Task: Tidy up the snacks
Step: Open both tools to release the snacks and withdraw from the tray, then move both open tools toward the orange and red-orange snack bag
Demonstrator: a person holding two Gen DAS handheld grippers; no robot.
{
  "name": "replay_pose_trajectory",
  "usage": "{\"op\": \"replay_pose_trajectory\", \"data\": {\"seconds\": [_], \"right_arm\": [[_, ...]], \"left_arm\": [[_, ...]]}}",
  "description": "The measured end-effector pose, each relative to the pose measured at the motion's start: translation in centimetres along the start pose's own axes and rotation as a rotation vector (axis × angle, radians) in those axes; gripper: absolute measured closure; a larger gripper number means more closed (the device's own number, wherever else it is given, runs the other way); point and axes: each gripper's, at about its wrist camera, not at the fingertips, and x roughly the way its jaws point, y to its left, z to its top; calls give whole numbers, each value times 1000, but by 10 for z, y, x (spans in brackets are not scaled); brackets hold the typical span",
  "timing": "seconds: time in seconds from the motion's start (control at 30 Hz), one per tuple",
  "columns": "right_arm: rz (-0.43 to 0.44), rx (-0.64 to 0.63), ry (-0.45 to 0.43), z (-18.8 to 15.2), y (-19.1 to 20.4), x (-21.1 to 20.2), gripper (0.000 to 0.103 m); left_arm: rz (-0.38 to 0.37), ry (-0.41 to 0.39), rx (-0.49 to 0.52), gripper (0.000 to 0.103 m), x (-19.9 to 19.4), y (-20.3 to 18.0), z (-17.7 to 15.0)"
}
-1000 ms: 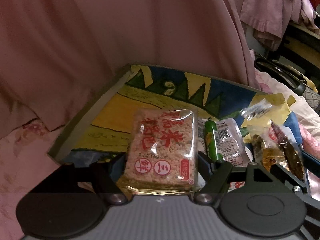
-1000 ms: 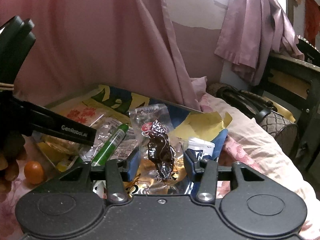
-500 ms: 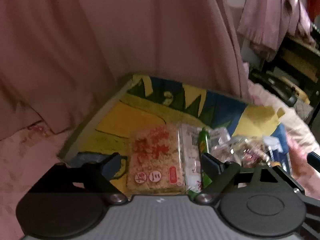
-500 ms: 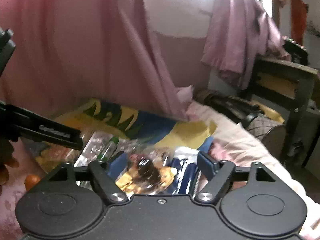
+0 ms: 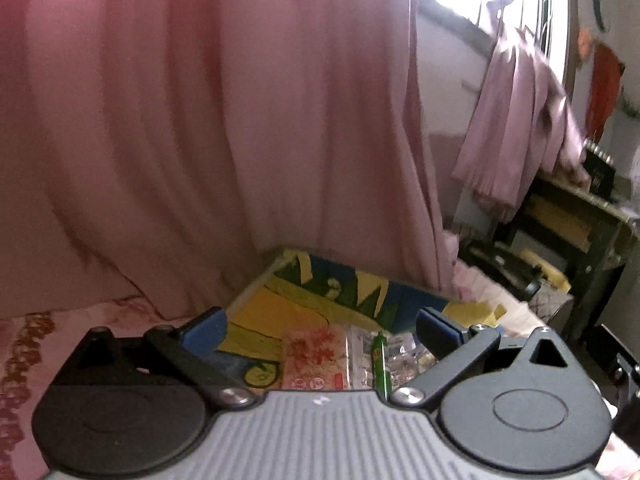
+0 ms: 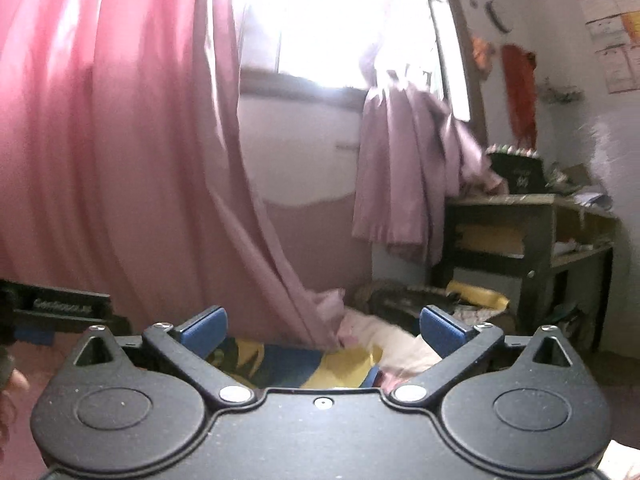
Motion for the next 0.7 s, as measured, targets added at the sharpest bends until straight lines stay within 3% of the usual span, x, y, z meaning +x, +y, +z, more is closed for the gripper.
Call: {"op": "replay_pose_trajectory", "data": {"seconds": [0.37, 0.7], "right_arm": [[-48, 61, -88, -1, 10, -86, 1], [-3, -6, -7, -20, 35, -133, 1]], "left_arm": [[33, -142, 47, 0, -90, 30, -15], [27, -102, 93, 0, -130, 50, -46]]}}
